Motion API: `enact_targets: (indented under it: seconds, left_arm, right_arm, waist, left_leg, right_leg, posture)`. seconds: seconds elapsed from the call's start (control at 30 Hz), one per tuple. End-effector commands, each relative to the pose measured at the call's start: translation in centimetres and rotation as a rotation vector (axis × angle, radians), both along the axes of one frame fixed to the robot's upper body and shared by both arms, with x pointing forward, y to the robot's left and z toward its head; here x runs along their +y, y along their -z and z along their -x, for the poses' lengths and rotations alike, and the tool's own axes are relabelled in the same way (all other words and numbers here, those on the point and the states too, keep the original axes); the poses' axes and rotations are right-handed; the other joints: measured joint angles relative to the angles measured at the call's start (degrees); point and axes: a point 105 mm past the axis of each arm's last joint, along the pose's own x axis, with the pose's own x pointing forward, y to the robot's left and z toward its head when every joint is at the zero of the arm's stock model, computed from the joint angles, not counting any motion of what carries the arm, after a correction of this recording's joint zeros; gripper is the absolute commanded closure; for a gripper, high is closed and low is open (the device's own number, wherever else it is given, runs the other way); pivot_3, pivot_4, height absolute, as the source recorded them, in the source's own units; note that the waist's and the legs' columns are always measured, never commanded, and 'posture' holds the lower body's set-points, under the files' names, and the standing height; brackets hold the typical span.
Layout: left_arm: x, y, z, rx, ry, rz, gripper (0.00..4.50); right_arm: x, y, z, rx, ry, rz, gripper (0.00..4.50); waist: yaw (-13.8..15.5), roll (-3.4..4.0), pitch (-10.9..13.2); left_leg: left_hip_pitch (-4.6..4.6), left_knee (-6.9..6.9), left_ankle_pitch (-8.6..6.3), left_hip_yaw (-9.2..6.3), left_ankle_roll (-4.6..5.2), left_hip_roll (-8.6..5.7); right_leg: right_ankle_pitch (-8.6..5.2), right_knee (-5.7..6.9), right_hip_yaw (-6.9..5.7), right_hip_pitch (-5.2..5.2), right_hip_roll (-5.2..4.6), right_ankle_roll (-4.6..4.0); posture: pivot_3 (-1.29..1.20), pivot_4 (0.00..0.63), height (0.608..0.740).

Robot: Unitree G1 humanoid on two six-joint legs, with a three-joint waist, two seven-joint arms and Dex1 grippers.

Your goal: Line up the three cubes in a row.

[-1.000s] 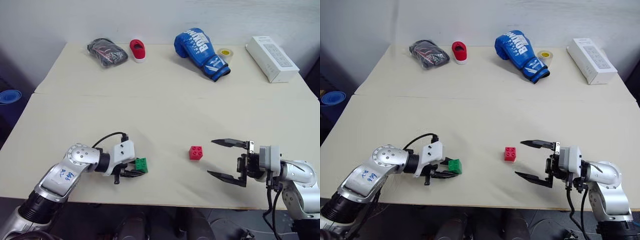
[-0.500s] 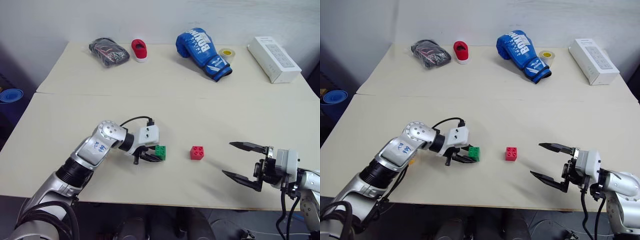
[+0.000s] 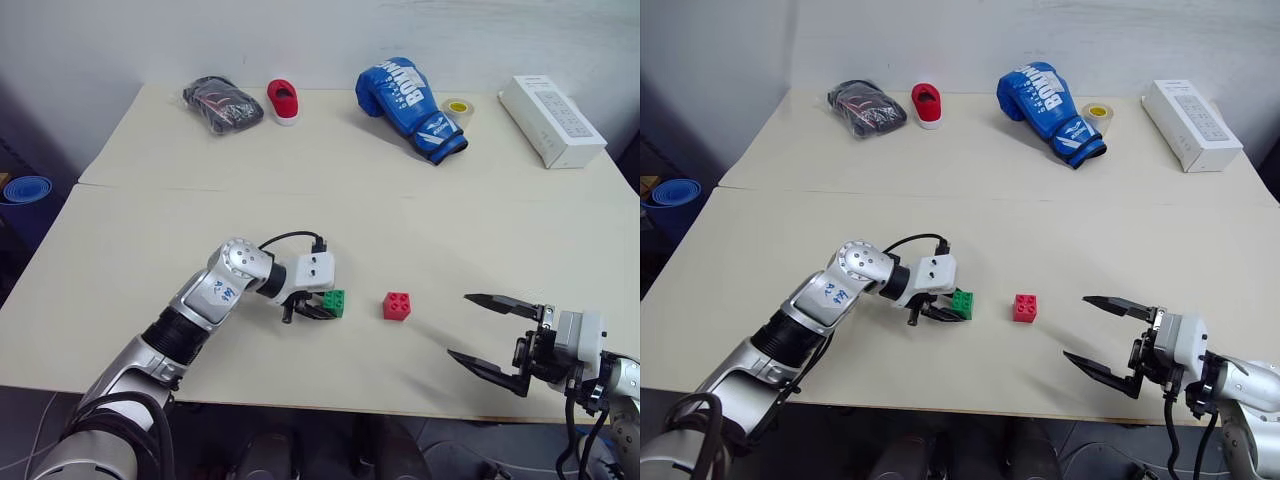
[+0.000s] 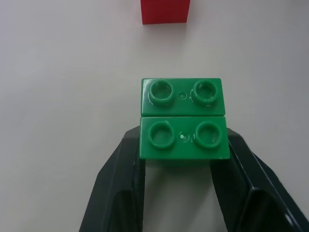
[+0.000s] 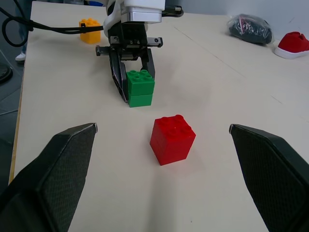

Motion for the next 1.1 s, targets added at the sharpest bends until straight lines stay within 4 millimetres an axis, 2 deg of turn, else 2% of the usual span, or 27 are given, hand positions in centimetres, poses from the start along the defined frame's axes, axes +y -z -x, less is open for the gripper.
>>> enact_targets:
  seconds: [0.03,0.1,0.23,0.37,0.43,0.5,0.53,0.6,0.67,0.73,0.9,0.97,1.0,1.1]
  left_arm:
    - [-0.3,-0.8,0.1,-0.067,-0.006,0.011,2.01]
    - [-0.2,-1.7,0.5,-0.095,0.006,0.037,1.43]
    - [2.5,-4.0,1.7,-0.148,0.018,0.036,1.43]
    - [5.3,-6.7,2.6,-0.141,-0.042,0.138,1.43]
    - [8.0,-8.6,2.4,-0.090,-0.175,0.276,1.43]
    - [11.6,-9.9,2.7,-0.084,-0.268,0.367,1.43]
    - [13.1,-10.2,3.1,-0.093,-0.295,0.392,1.43]
    - [16.8,-10.6,4.8,-0.079,-0.334,0.473,1.08]
    - [20.5,-10.1,6.0,-0.074,-0.448,0.505,0.57]
    - [23.3,-8.7,7.4,-0.030,-0.562,0.479,0.03]
    - [28.9,-6.0,10.2,-0.009,-0.809,0.455,0.03]
    - [32.3,-3.3,13.3,0.022,-0.938,0.379,0.03]
    - [33.6,-2.6,14.4,0.024,-0.992,0.363,0.03]
    - [34.4,-2.2,15.2,-0.002,-1.017,0.354,0.03]
  right_arm:
    - [0.4,-0.6,0.2,-0.032,-0.011,-0.019,0.00]
    - [0.6,-0.4,0.1,-0.016,-0.016,-0.029,0.00]
    - [0.7,-0.1,-0.1,0.005,-0.038,-0.027,0.00]
    - [1.3,-0.6,-0.5,-0.010,-0.073,-0.043,0.00]
    - [2.2,-1.1,-0.8,-0.027,-0.105,-0.069,0.00]
    - [3.2,-1.6,-1.0,-0.031,-0.138,-0.098,0.00]
    - [3.6,-1.7,-1.1,-0.032,-0.144,-0.108,0.00]
    - [4.9,-1.8,-1.2,-0.041,-0.181,-0.131,0.00]
    - [6.3,-2.1,-1.3,-0.071,-0.223,-0.151,0.00]
    - [7.3,-2.4,-1.3,-0.104,-0.257,-0.164,0.00]
    - [8.5,-3.0,-1.4,-0.145,-0.280,-0.196,0.00]
    - [9.3,-2.8,-1.2,-0.140,-0.316,-0.203,0.00]
    - [9.6,-2.8,-1.0,-0.143,-0.337,-0.202,0.00]
    - [9.8,-2.9,-0.9,-0.151,-0.374,-0.187,0.00]
  waist:
    - [-0.04,0.00,0.00]
    - [-0.06,0.00,0.00]
    - [-0.49,-0.04,0.03]
    - [-0.40,-0.04,0.03]
    - [-0.36,-0.04,0.03]
    - [-0.69,-0.07,0.05]
    - [-0.80,-0.08,0.05]
    - [-1.44,-0.07,0.05]
    - [-1.69,-0.07,0.05]
    - [-1.79,-0.06,0.05]
    - [-0.98,-0.14,0.01]
    - [-1.45,-0.24,-0.05]
    - [-1.83,-0.24,-0.05]
    - [-1.89,-0.28,-0.07]
  left_leg:
    - [-0.01,0.01,0.00,0.00,0.00,0.00]
    - [-0.02,0.01,-0.01,-0.01,0.01,0.01]
    - [-0.04,0.00,-0.01,0.00,-0.03,0.08]
    - [0.03,0.02,0.01,-0.02,-0.07,0.10]
    - [0.01,0.02,0.00,-0.05,-0.06,0.10]
    - [0.00,0.02,-0.01,-0.07,-0.06,0.12]
    - [0.00,0.01,0.00,-0.08,-0.08,0.14]
    - [-0.01,0.01,-0.02,-0.11,-0.13,0.16]
    - [-0.02,-0.01,-0.03,-0.12,-0.15,0.17]
    - [-0.01,-0.01,-0.04,-0.12,-0.16,0.17]
    - [-0.03,0.00,-0.18,-0.21,-0.11,0.12]
    - [-0.03,-0.01,-0.27,-0.20,-0.17,0.13]
    - [-0.02,-0.05,-0.30,-0.19,-0.20,0.15]
    - [-0.03,-0.18,-0.32,-0.12,-0.22,0.17]
  right_leg:
    - [0.00,0.00,0.00,0.00,0.00,0.00]
    - [0.00,0.00,0.00,0.00,-0.01,0.00]
    - [0.00,0.01,0.01,-0.05,-0.01,-0.01]
    - [-0.01,0.01,0.01,-0.02,-0.02,-0.03]
    - [-0.02,0.03,0.01,-0.02,-0.04,-0.03]
    - [-0.02,0.04,0.00,-0.03,-0.04,-0.03]
    - [-0.02,0.05,-0.02,-0.05,-0.04,-0.04]
    - [-0.04,0.05,-0.10,-0.05,-0.03,-0.08]
    - [-0.06,0.05,-0.12,-0.06,-0.04,-0.10]
    - [-0.06,0.04,-0.12,-0.06,-0.04,-0.10]
    - [-0.06,-0.07,-0.14,-0.05,-0.16,-0.11]
    - [-0.07,-0.17,-0.10,-0.09,-0.18,-0.12]
    - [-0.09,-0.20,-0.09,-0.10,-0.18,-0.15]
    - [-0.13,-0.20,-0.10,-0.22,-0.17,-0.22]
  posture:
    - [0.00,0.150,0.740]
    - [0.00,0.150,0.740]
    - [0.00,0.150,0.740]
    - [0.00,0.150,0.740]
    - [0.00,0.150,0.740]
    - [0.00,0.150,0.740]
    - [0.00,0.150,0.740]
    - [0.00,0.150,0.740]
    - [0.00,0.150,0.740]
    - [0.00,0.150,0.740]
    - [0.00,0.150,0.740]
    - [0.00,0.150,0.740]
    - [0.00,0.150,0.740]
    - [0.00,0.150,0.740]
